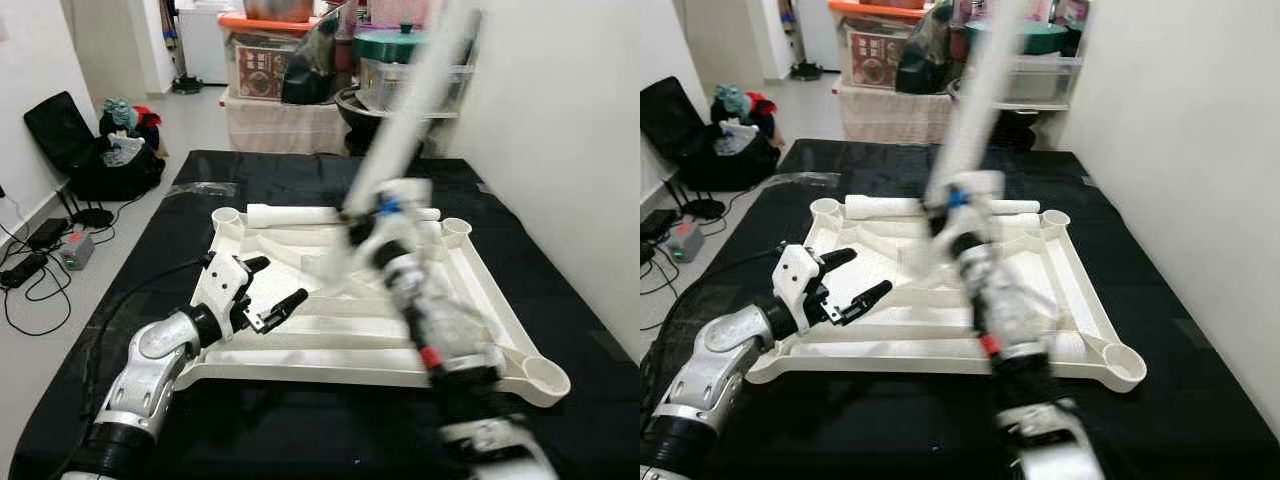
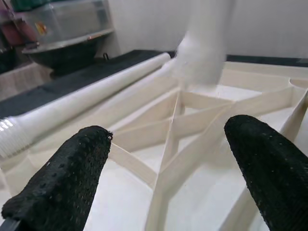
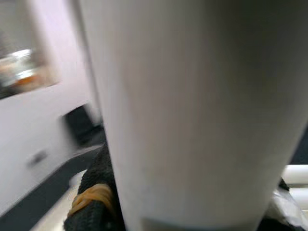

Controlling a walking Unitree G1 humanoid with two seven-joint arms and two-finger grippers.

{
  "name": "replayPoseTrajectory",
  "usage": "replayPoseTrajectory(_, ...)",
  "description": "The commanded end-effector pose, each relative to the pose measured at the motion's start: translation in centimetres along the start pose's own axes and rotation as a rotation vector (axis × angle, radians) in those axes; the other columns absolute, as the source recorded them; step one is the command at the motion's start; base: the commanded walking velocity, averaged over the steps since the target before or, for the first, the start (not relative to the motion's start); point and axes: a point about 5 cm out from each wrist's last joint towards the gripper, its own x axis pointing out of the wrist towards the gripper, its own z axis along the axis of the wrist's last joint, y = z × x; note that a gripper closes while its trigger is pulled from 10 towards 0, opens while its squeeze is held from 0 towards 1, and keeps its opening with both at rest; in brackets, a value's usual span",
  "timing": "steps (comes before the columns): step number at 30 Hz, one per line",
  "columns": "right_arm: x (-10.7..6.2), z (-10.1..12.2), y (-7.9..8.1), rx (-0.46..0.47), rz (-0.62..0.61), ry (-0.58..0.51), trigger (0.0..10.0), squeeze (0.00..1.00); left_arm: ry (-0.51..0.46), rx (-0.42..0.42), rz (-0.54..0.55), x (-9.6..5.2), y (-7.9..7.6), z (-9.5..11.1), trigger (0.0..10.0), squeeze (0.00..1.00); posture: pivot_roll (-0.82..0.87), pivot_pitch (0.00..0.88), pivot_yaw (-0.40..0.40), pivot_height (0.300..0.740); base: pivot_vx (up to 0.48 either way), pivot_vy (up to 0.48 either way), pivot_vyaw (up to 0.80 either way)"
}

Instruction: Building children table

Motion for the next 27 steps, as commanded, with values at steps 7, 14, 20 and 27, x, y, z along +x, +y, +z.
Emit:
replayPoseTrajectory(7, -0.5, 0.3, -2.3, 0.000, -0.161, -0.036, 0.0, 0.00, 0.001, 0.006, 0.025, 0.0, 0.0, 0.2, 10.0, 1.00, 0.09, 0.000, -0.051, 0.740, 0.000, 0.000, 0.00)
replayPoseTrajectory(14, -1.3, -0.7, -2.1, 0.040, -0.166, -0.013, 0.0, 0.00, 0.068, 0.027, 0.141, -0.3, 0.6, -0.7, 10.0, 0.00, 0.09, 0.000, -0.051, 0.740, 0.000, 0.000, 0.00)
replayPoseTrajectory(20, -1.7, -0.6, -0.8, 0.098, -0.115, -0.026, 10.0, 0.00, 0.132, -0.034, 0.256, -0.8, 0.6, -1.8, 10.0, 0.00, 0.09, 0.000, -0.056, 0.740, 0.000, 0.000, 0.00)
replayPoseTrajectory(27, -1.9, -0.1, 0.1, 0.112, -0.076, -0.048, 10.0, 0.00, 0.121, -0.081, 0.263, -0.7, 0.1, -1.8, 10.0, 0.00, 0.08, 0.000, -0.056, 0.740, 0.000, 0.070, 0.00)
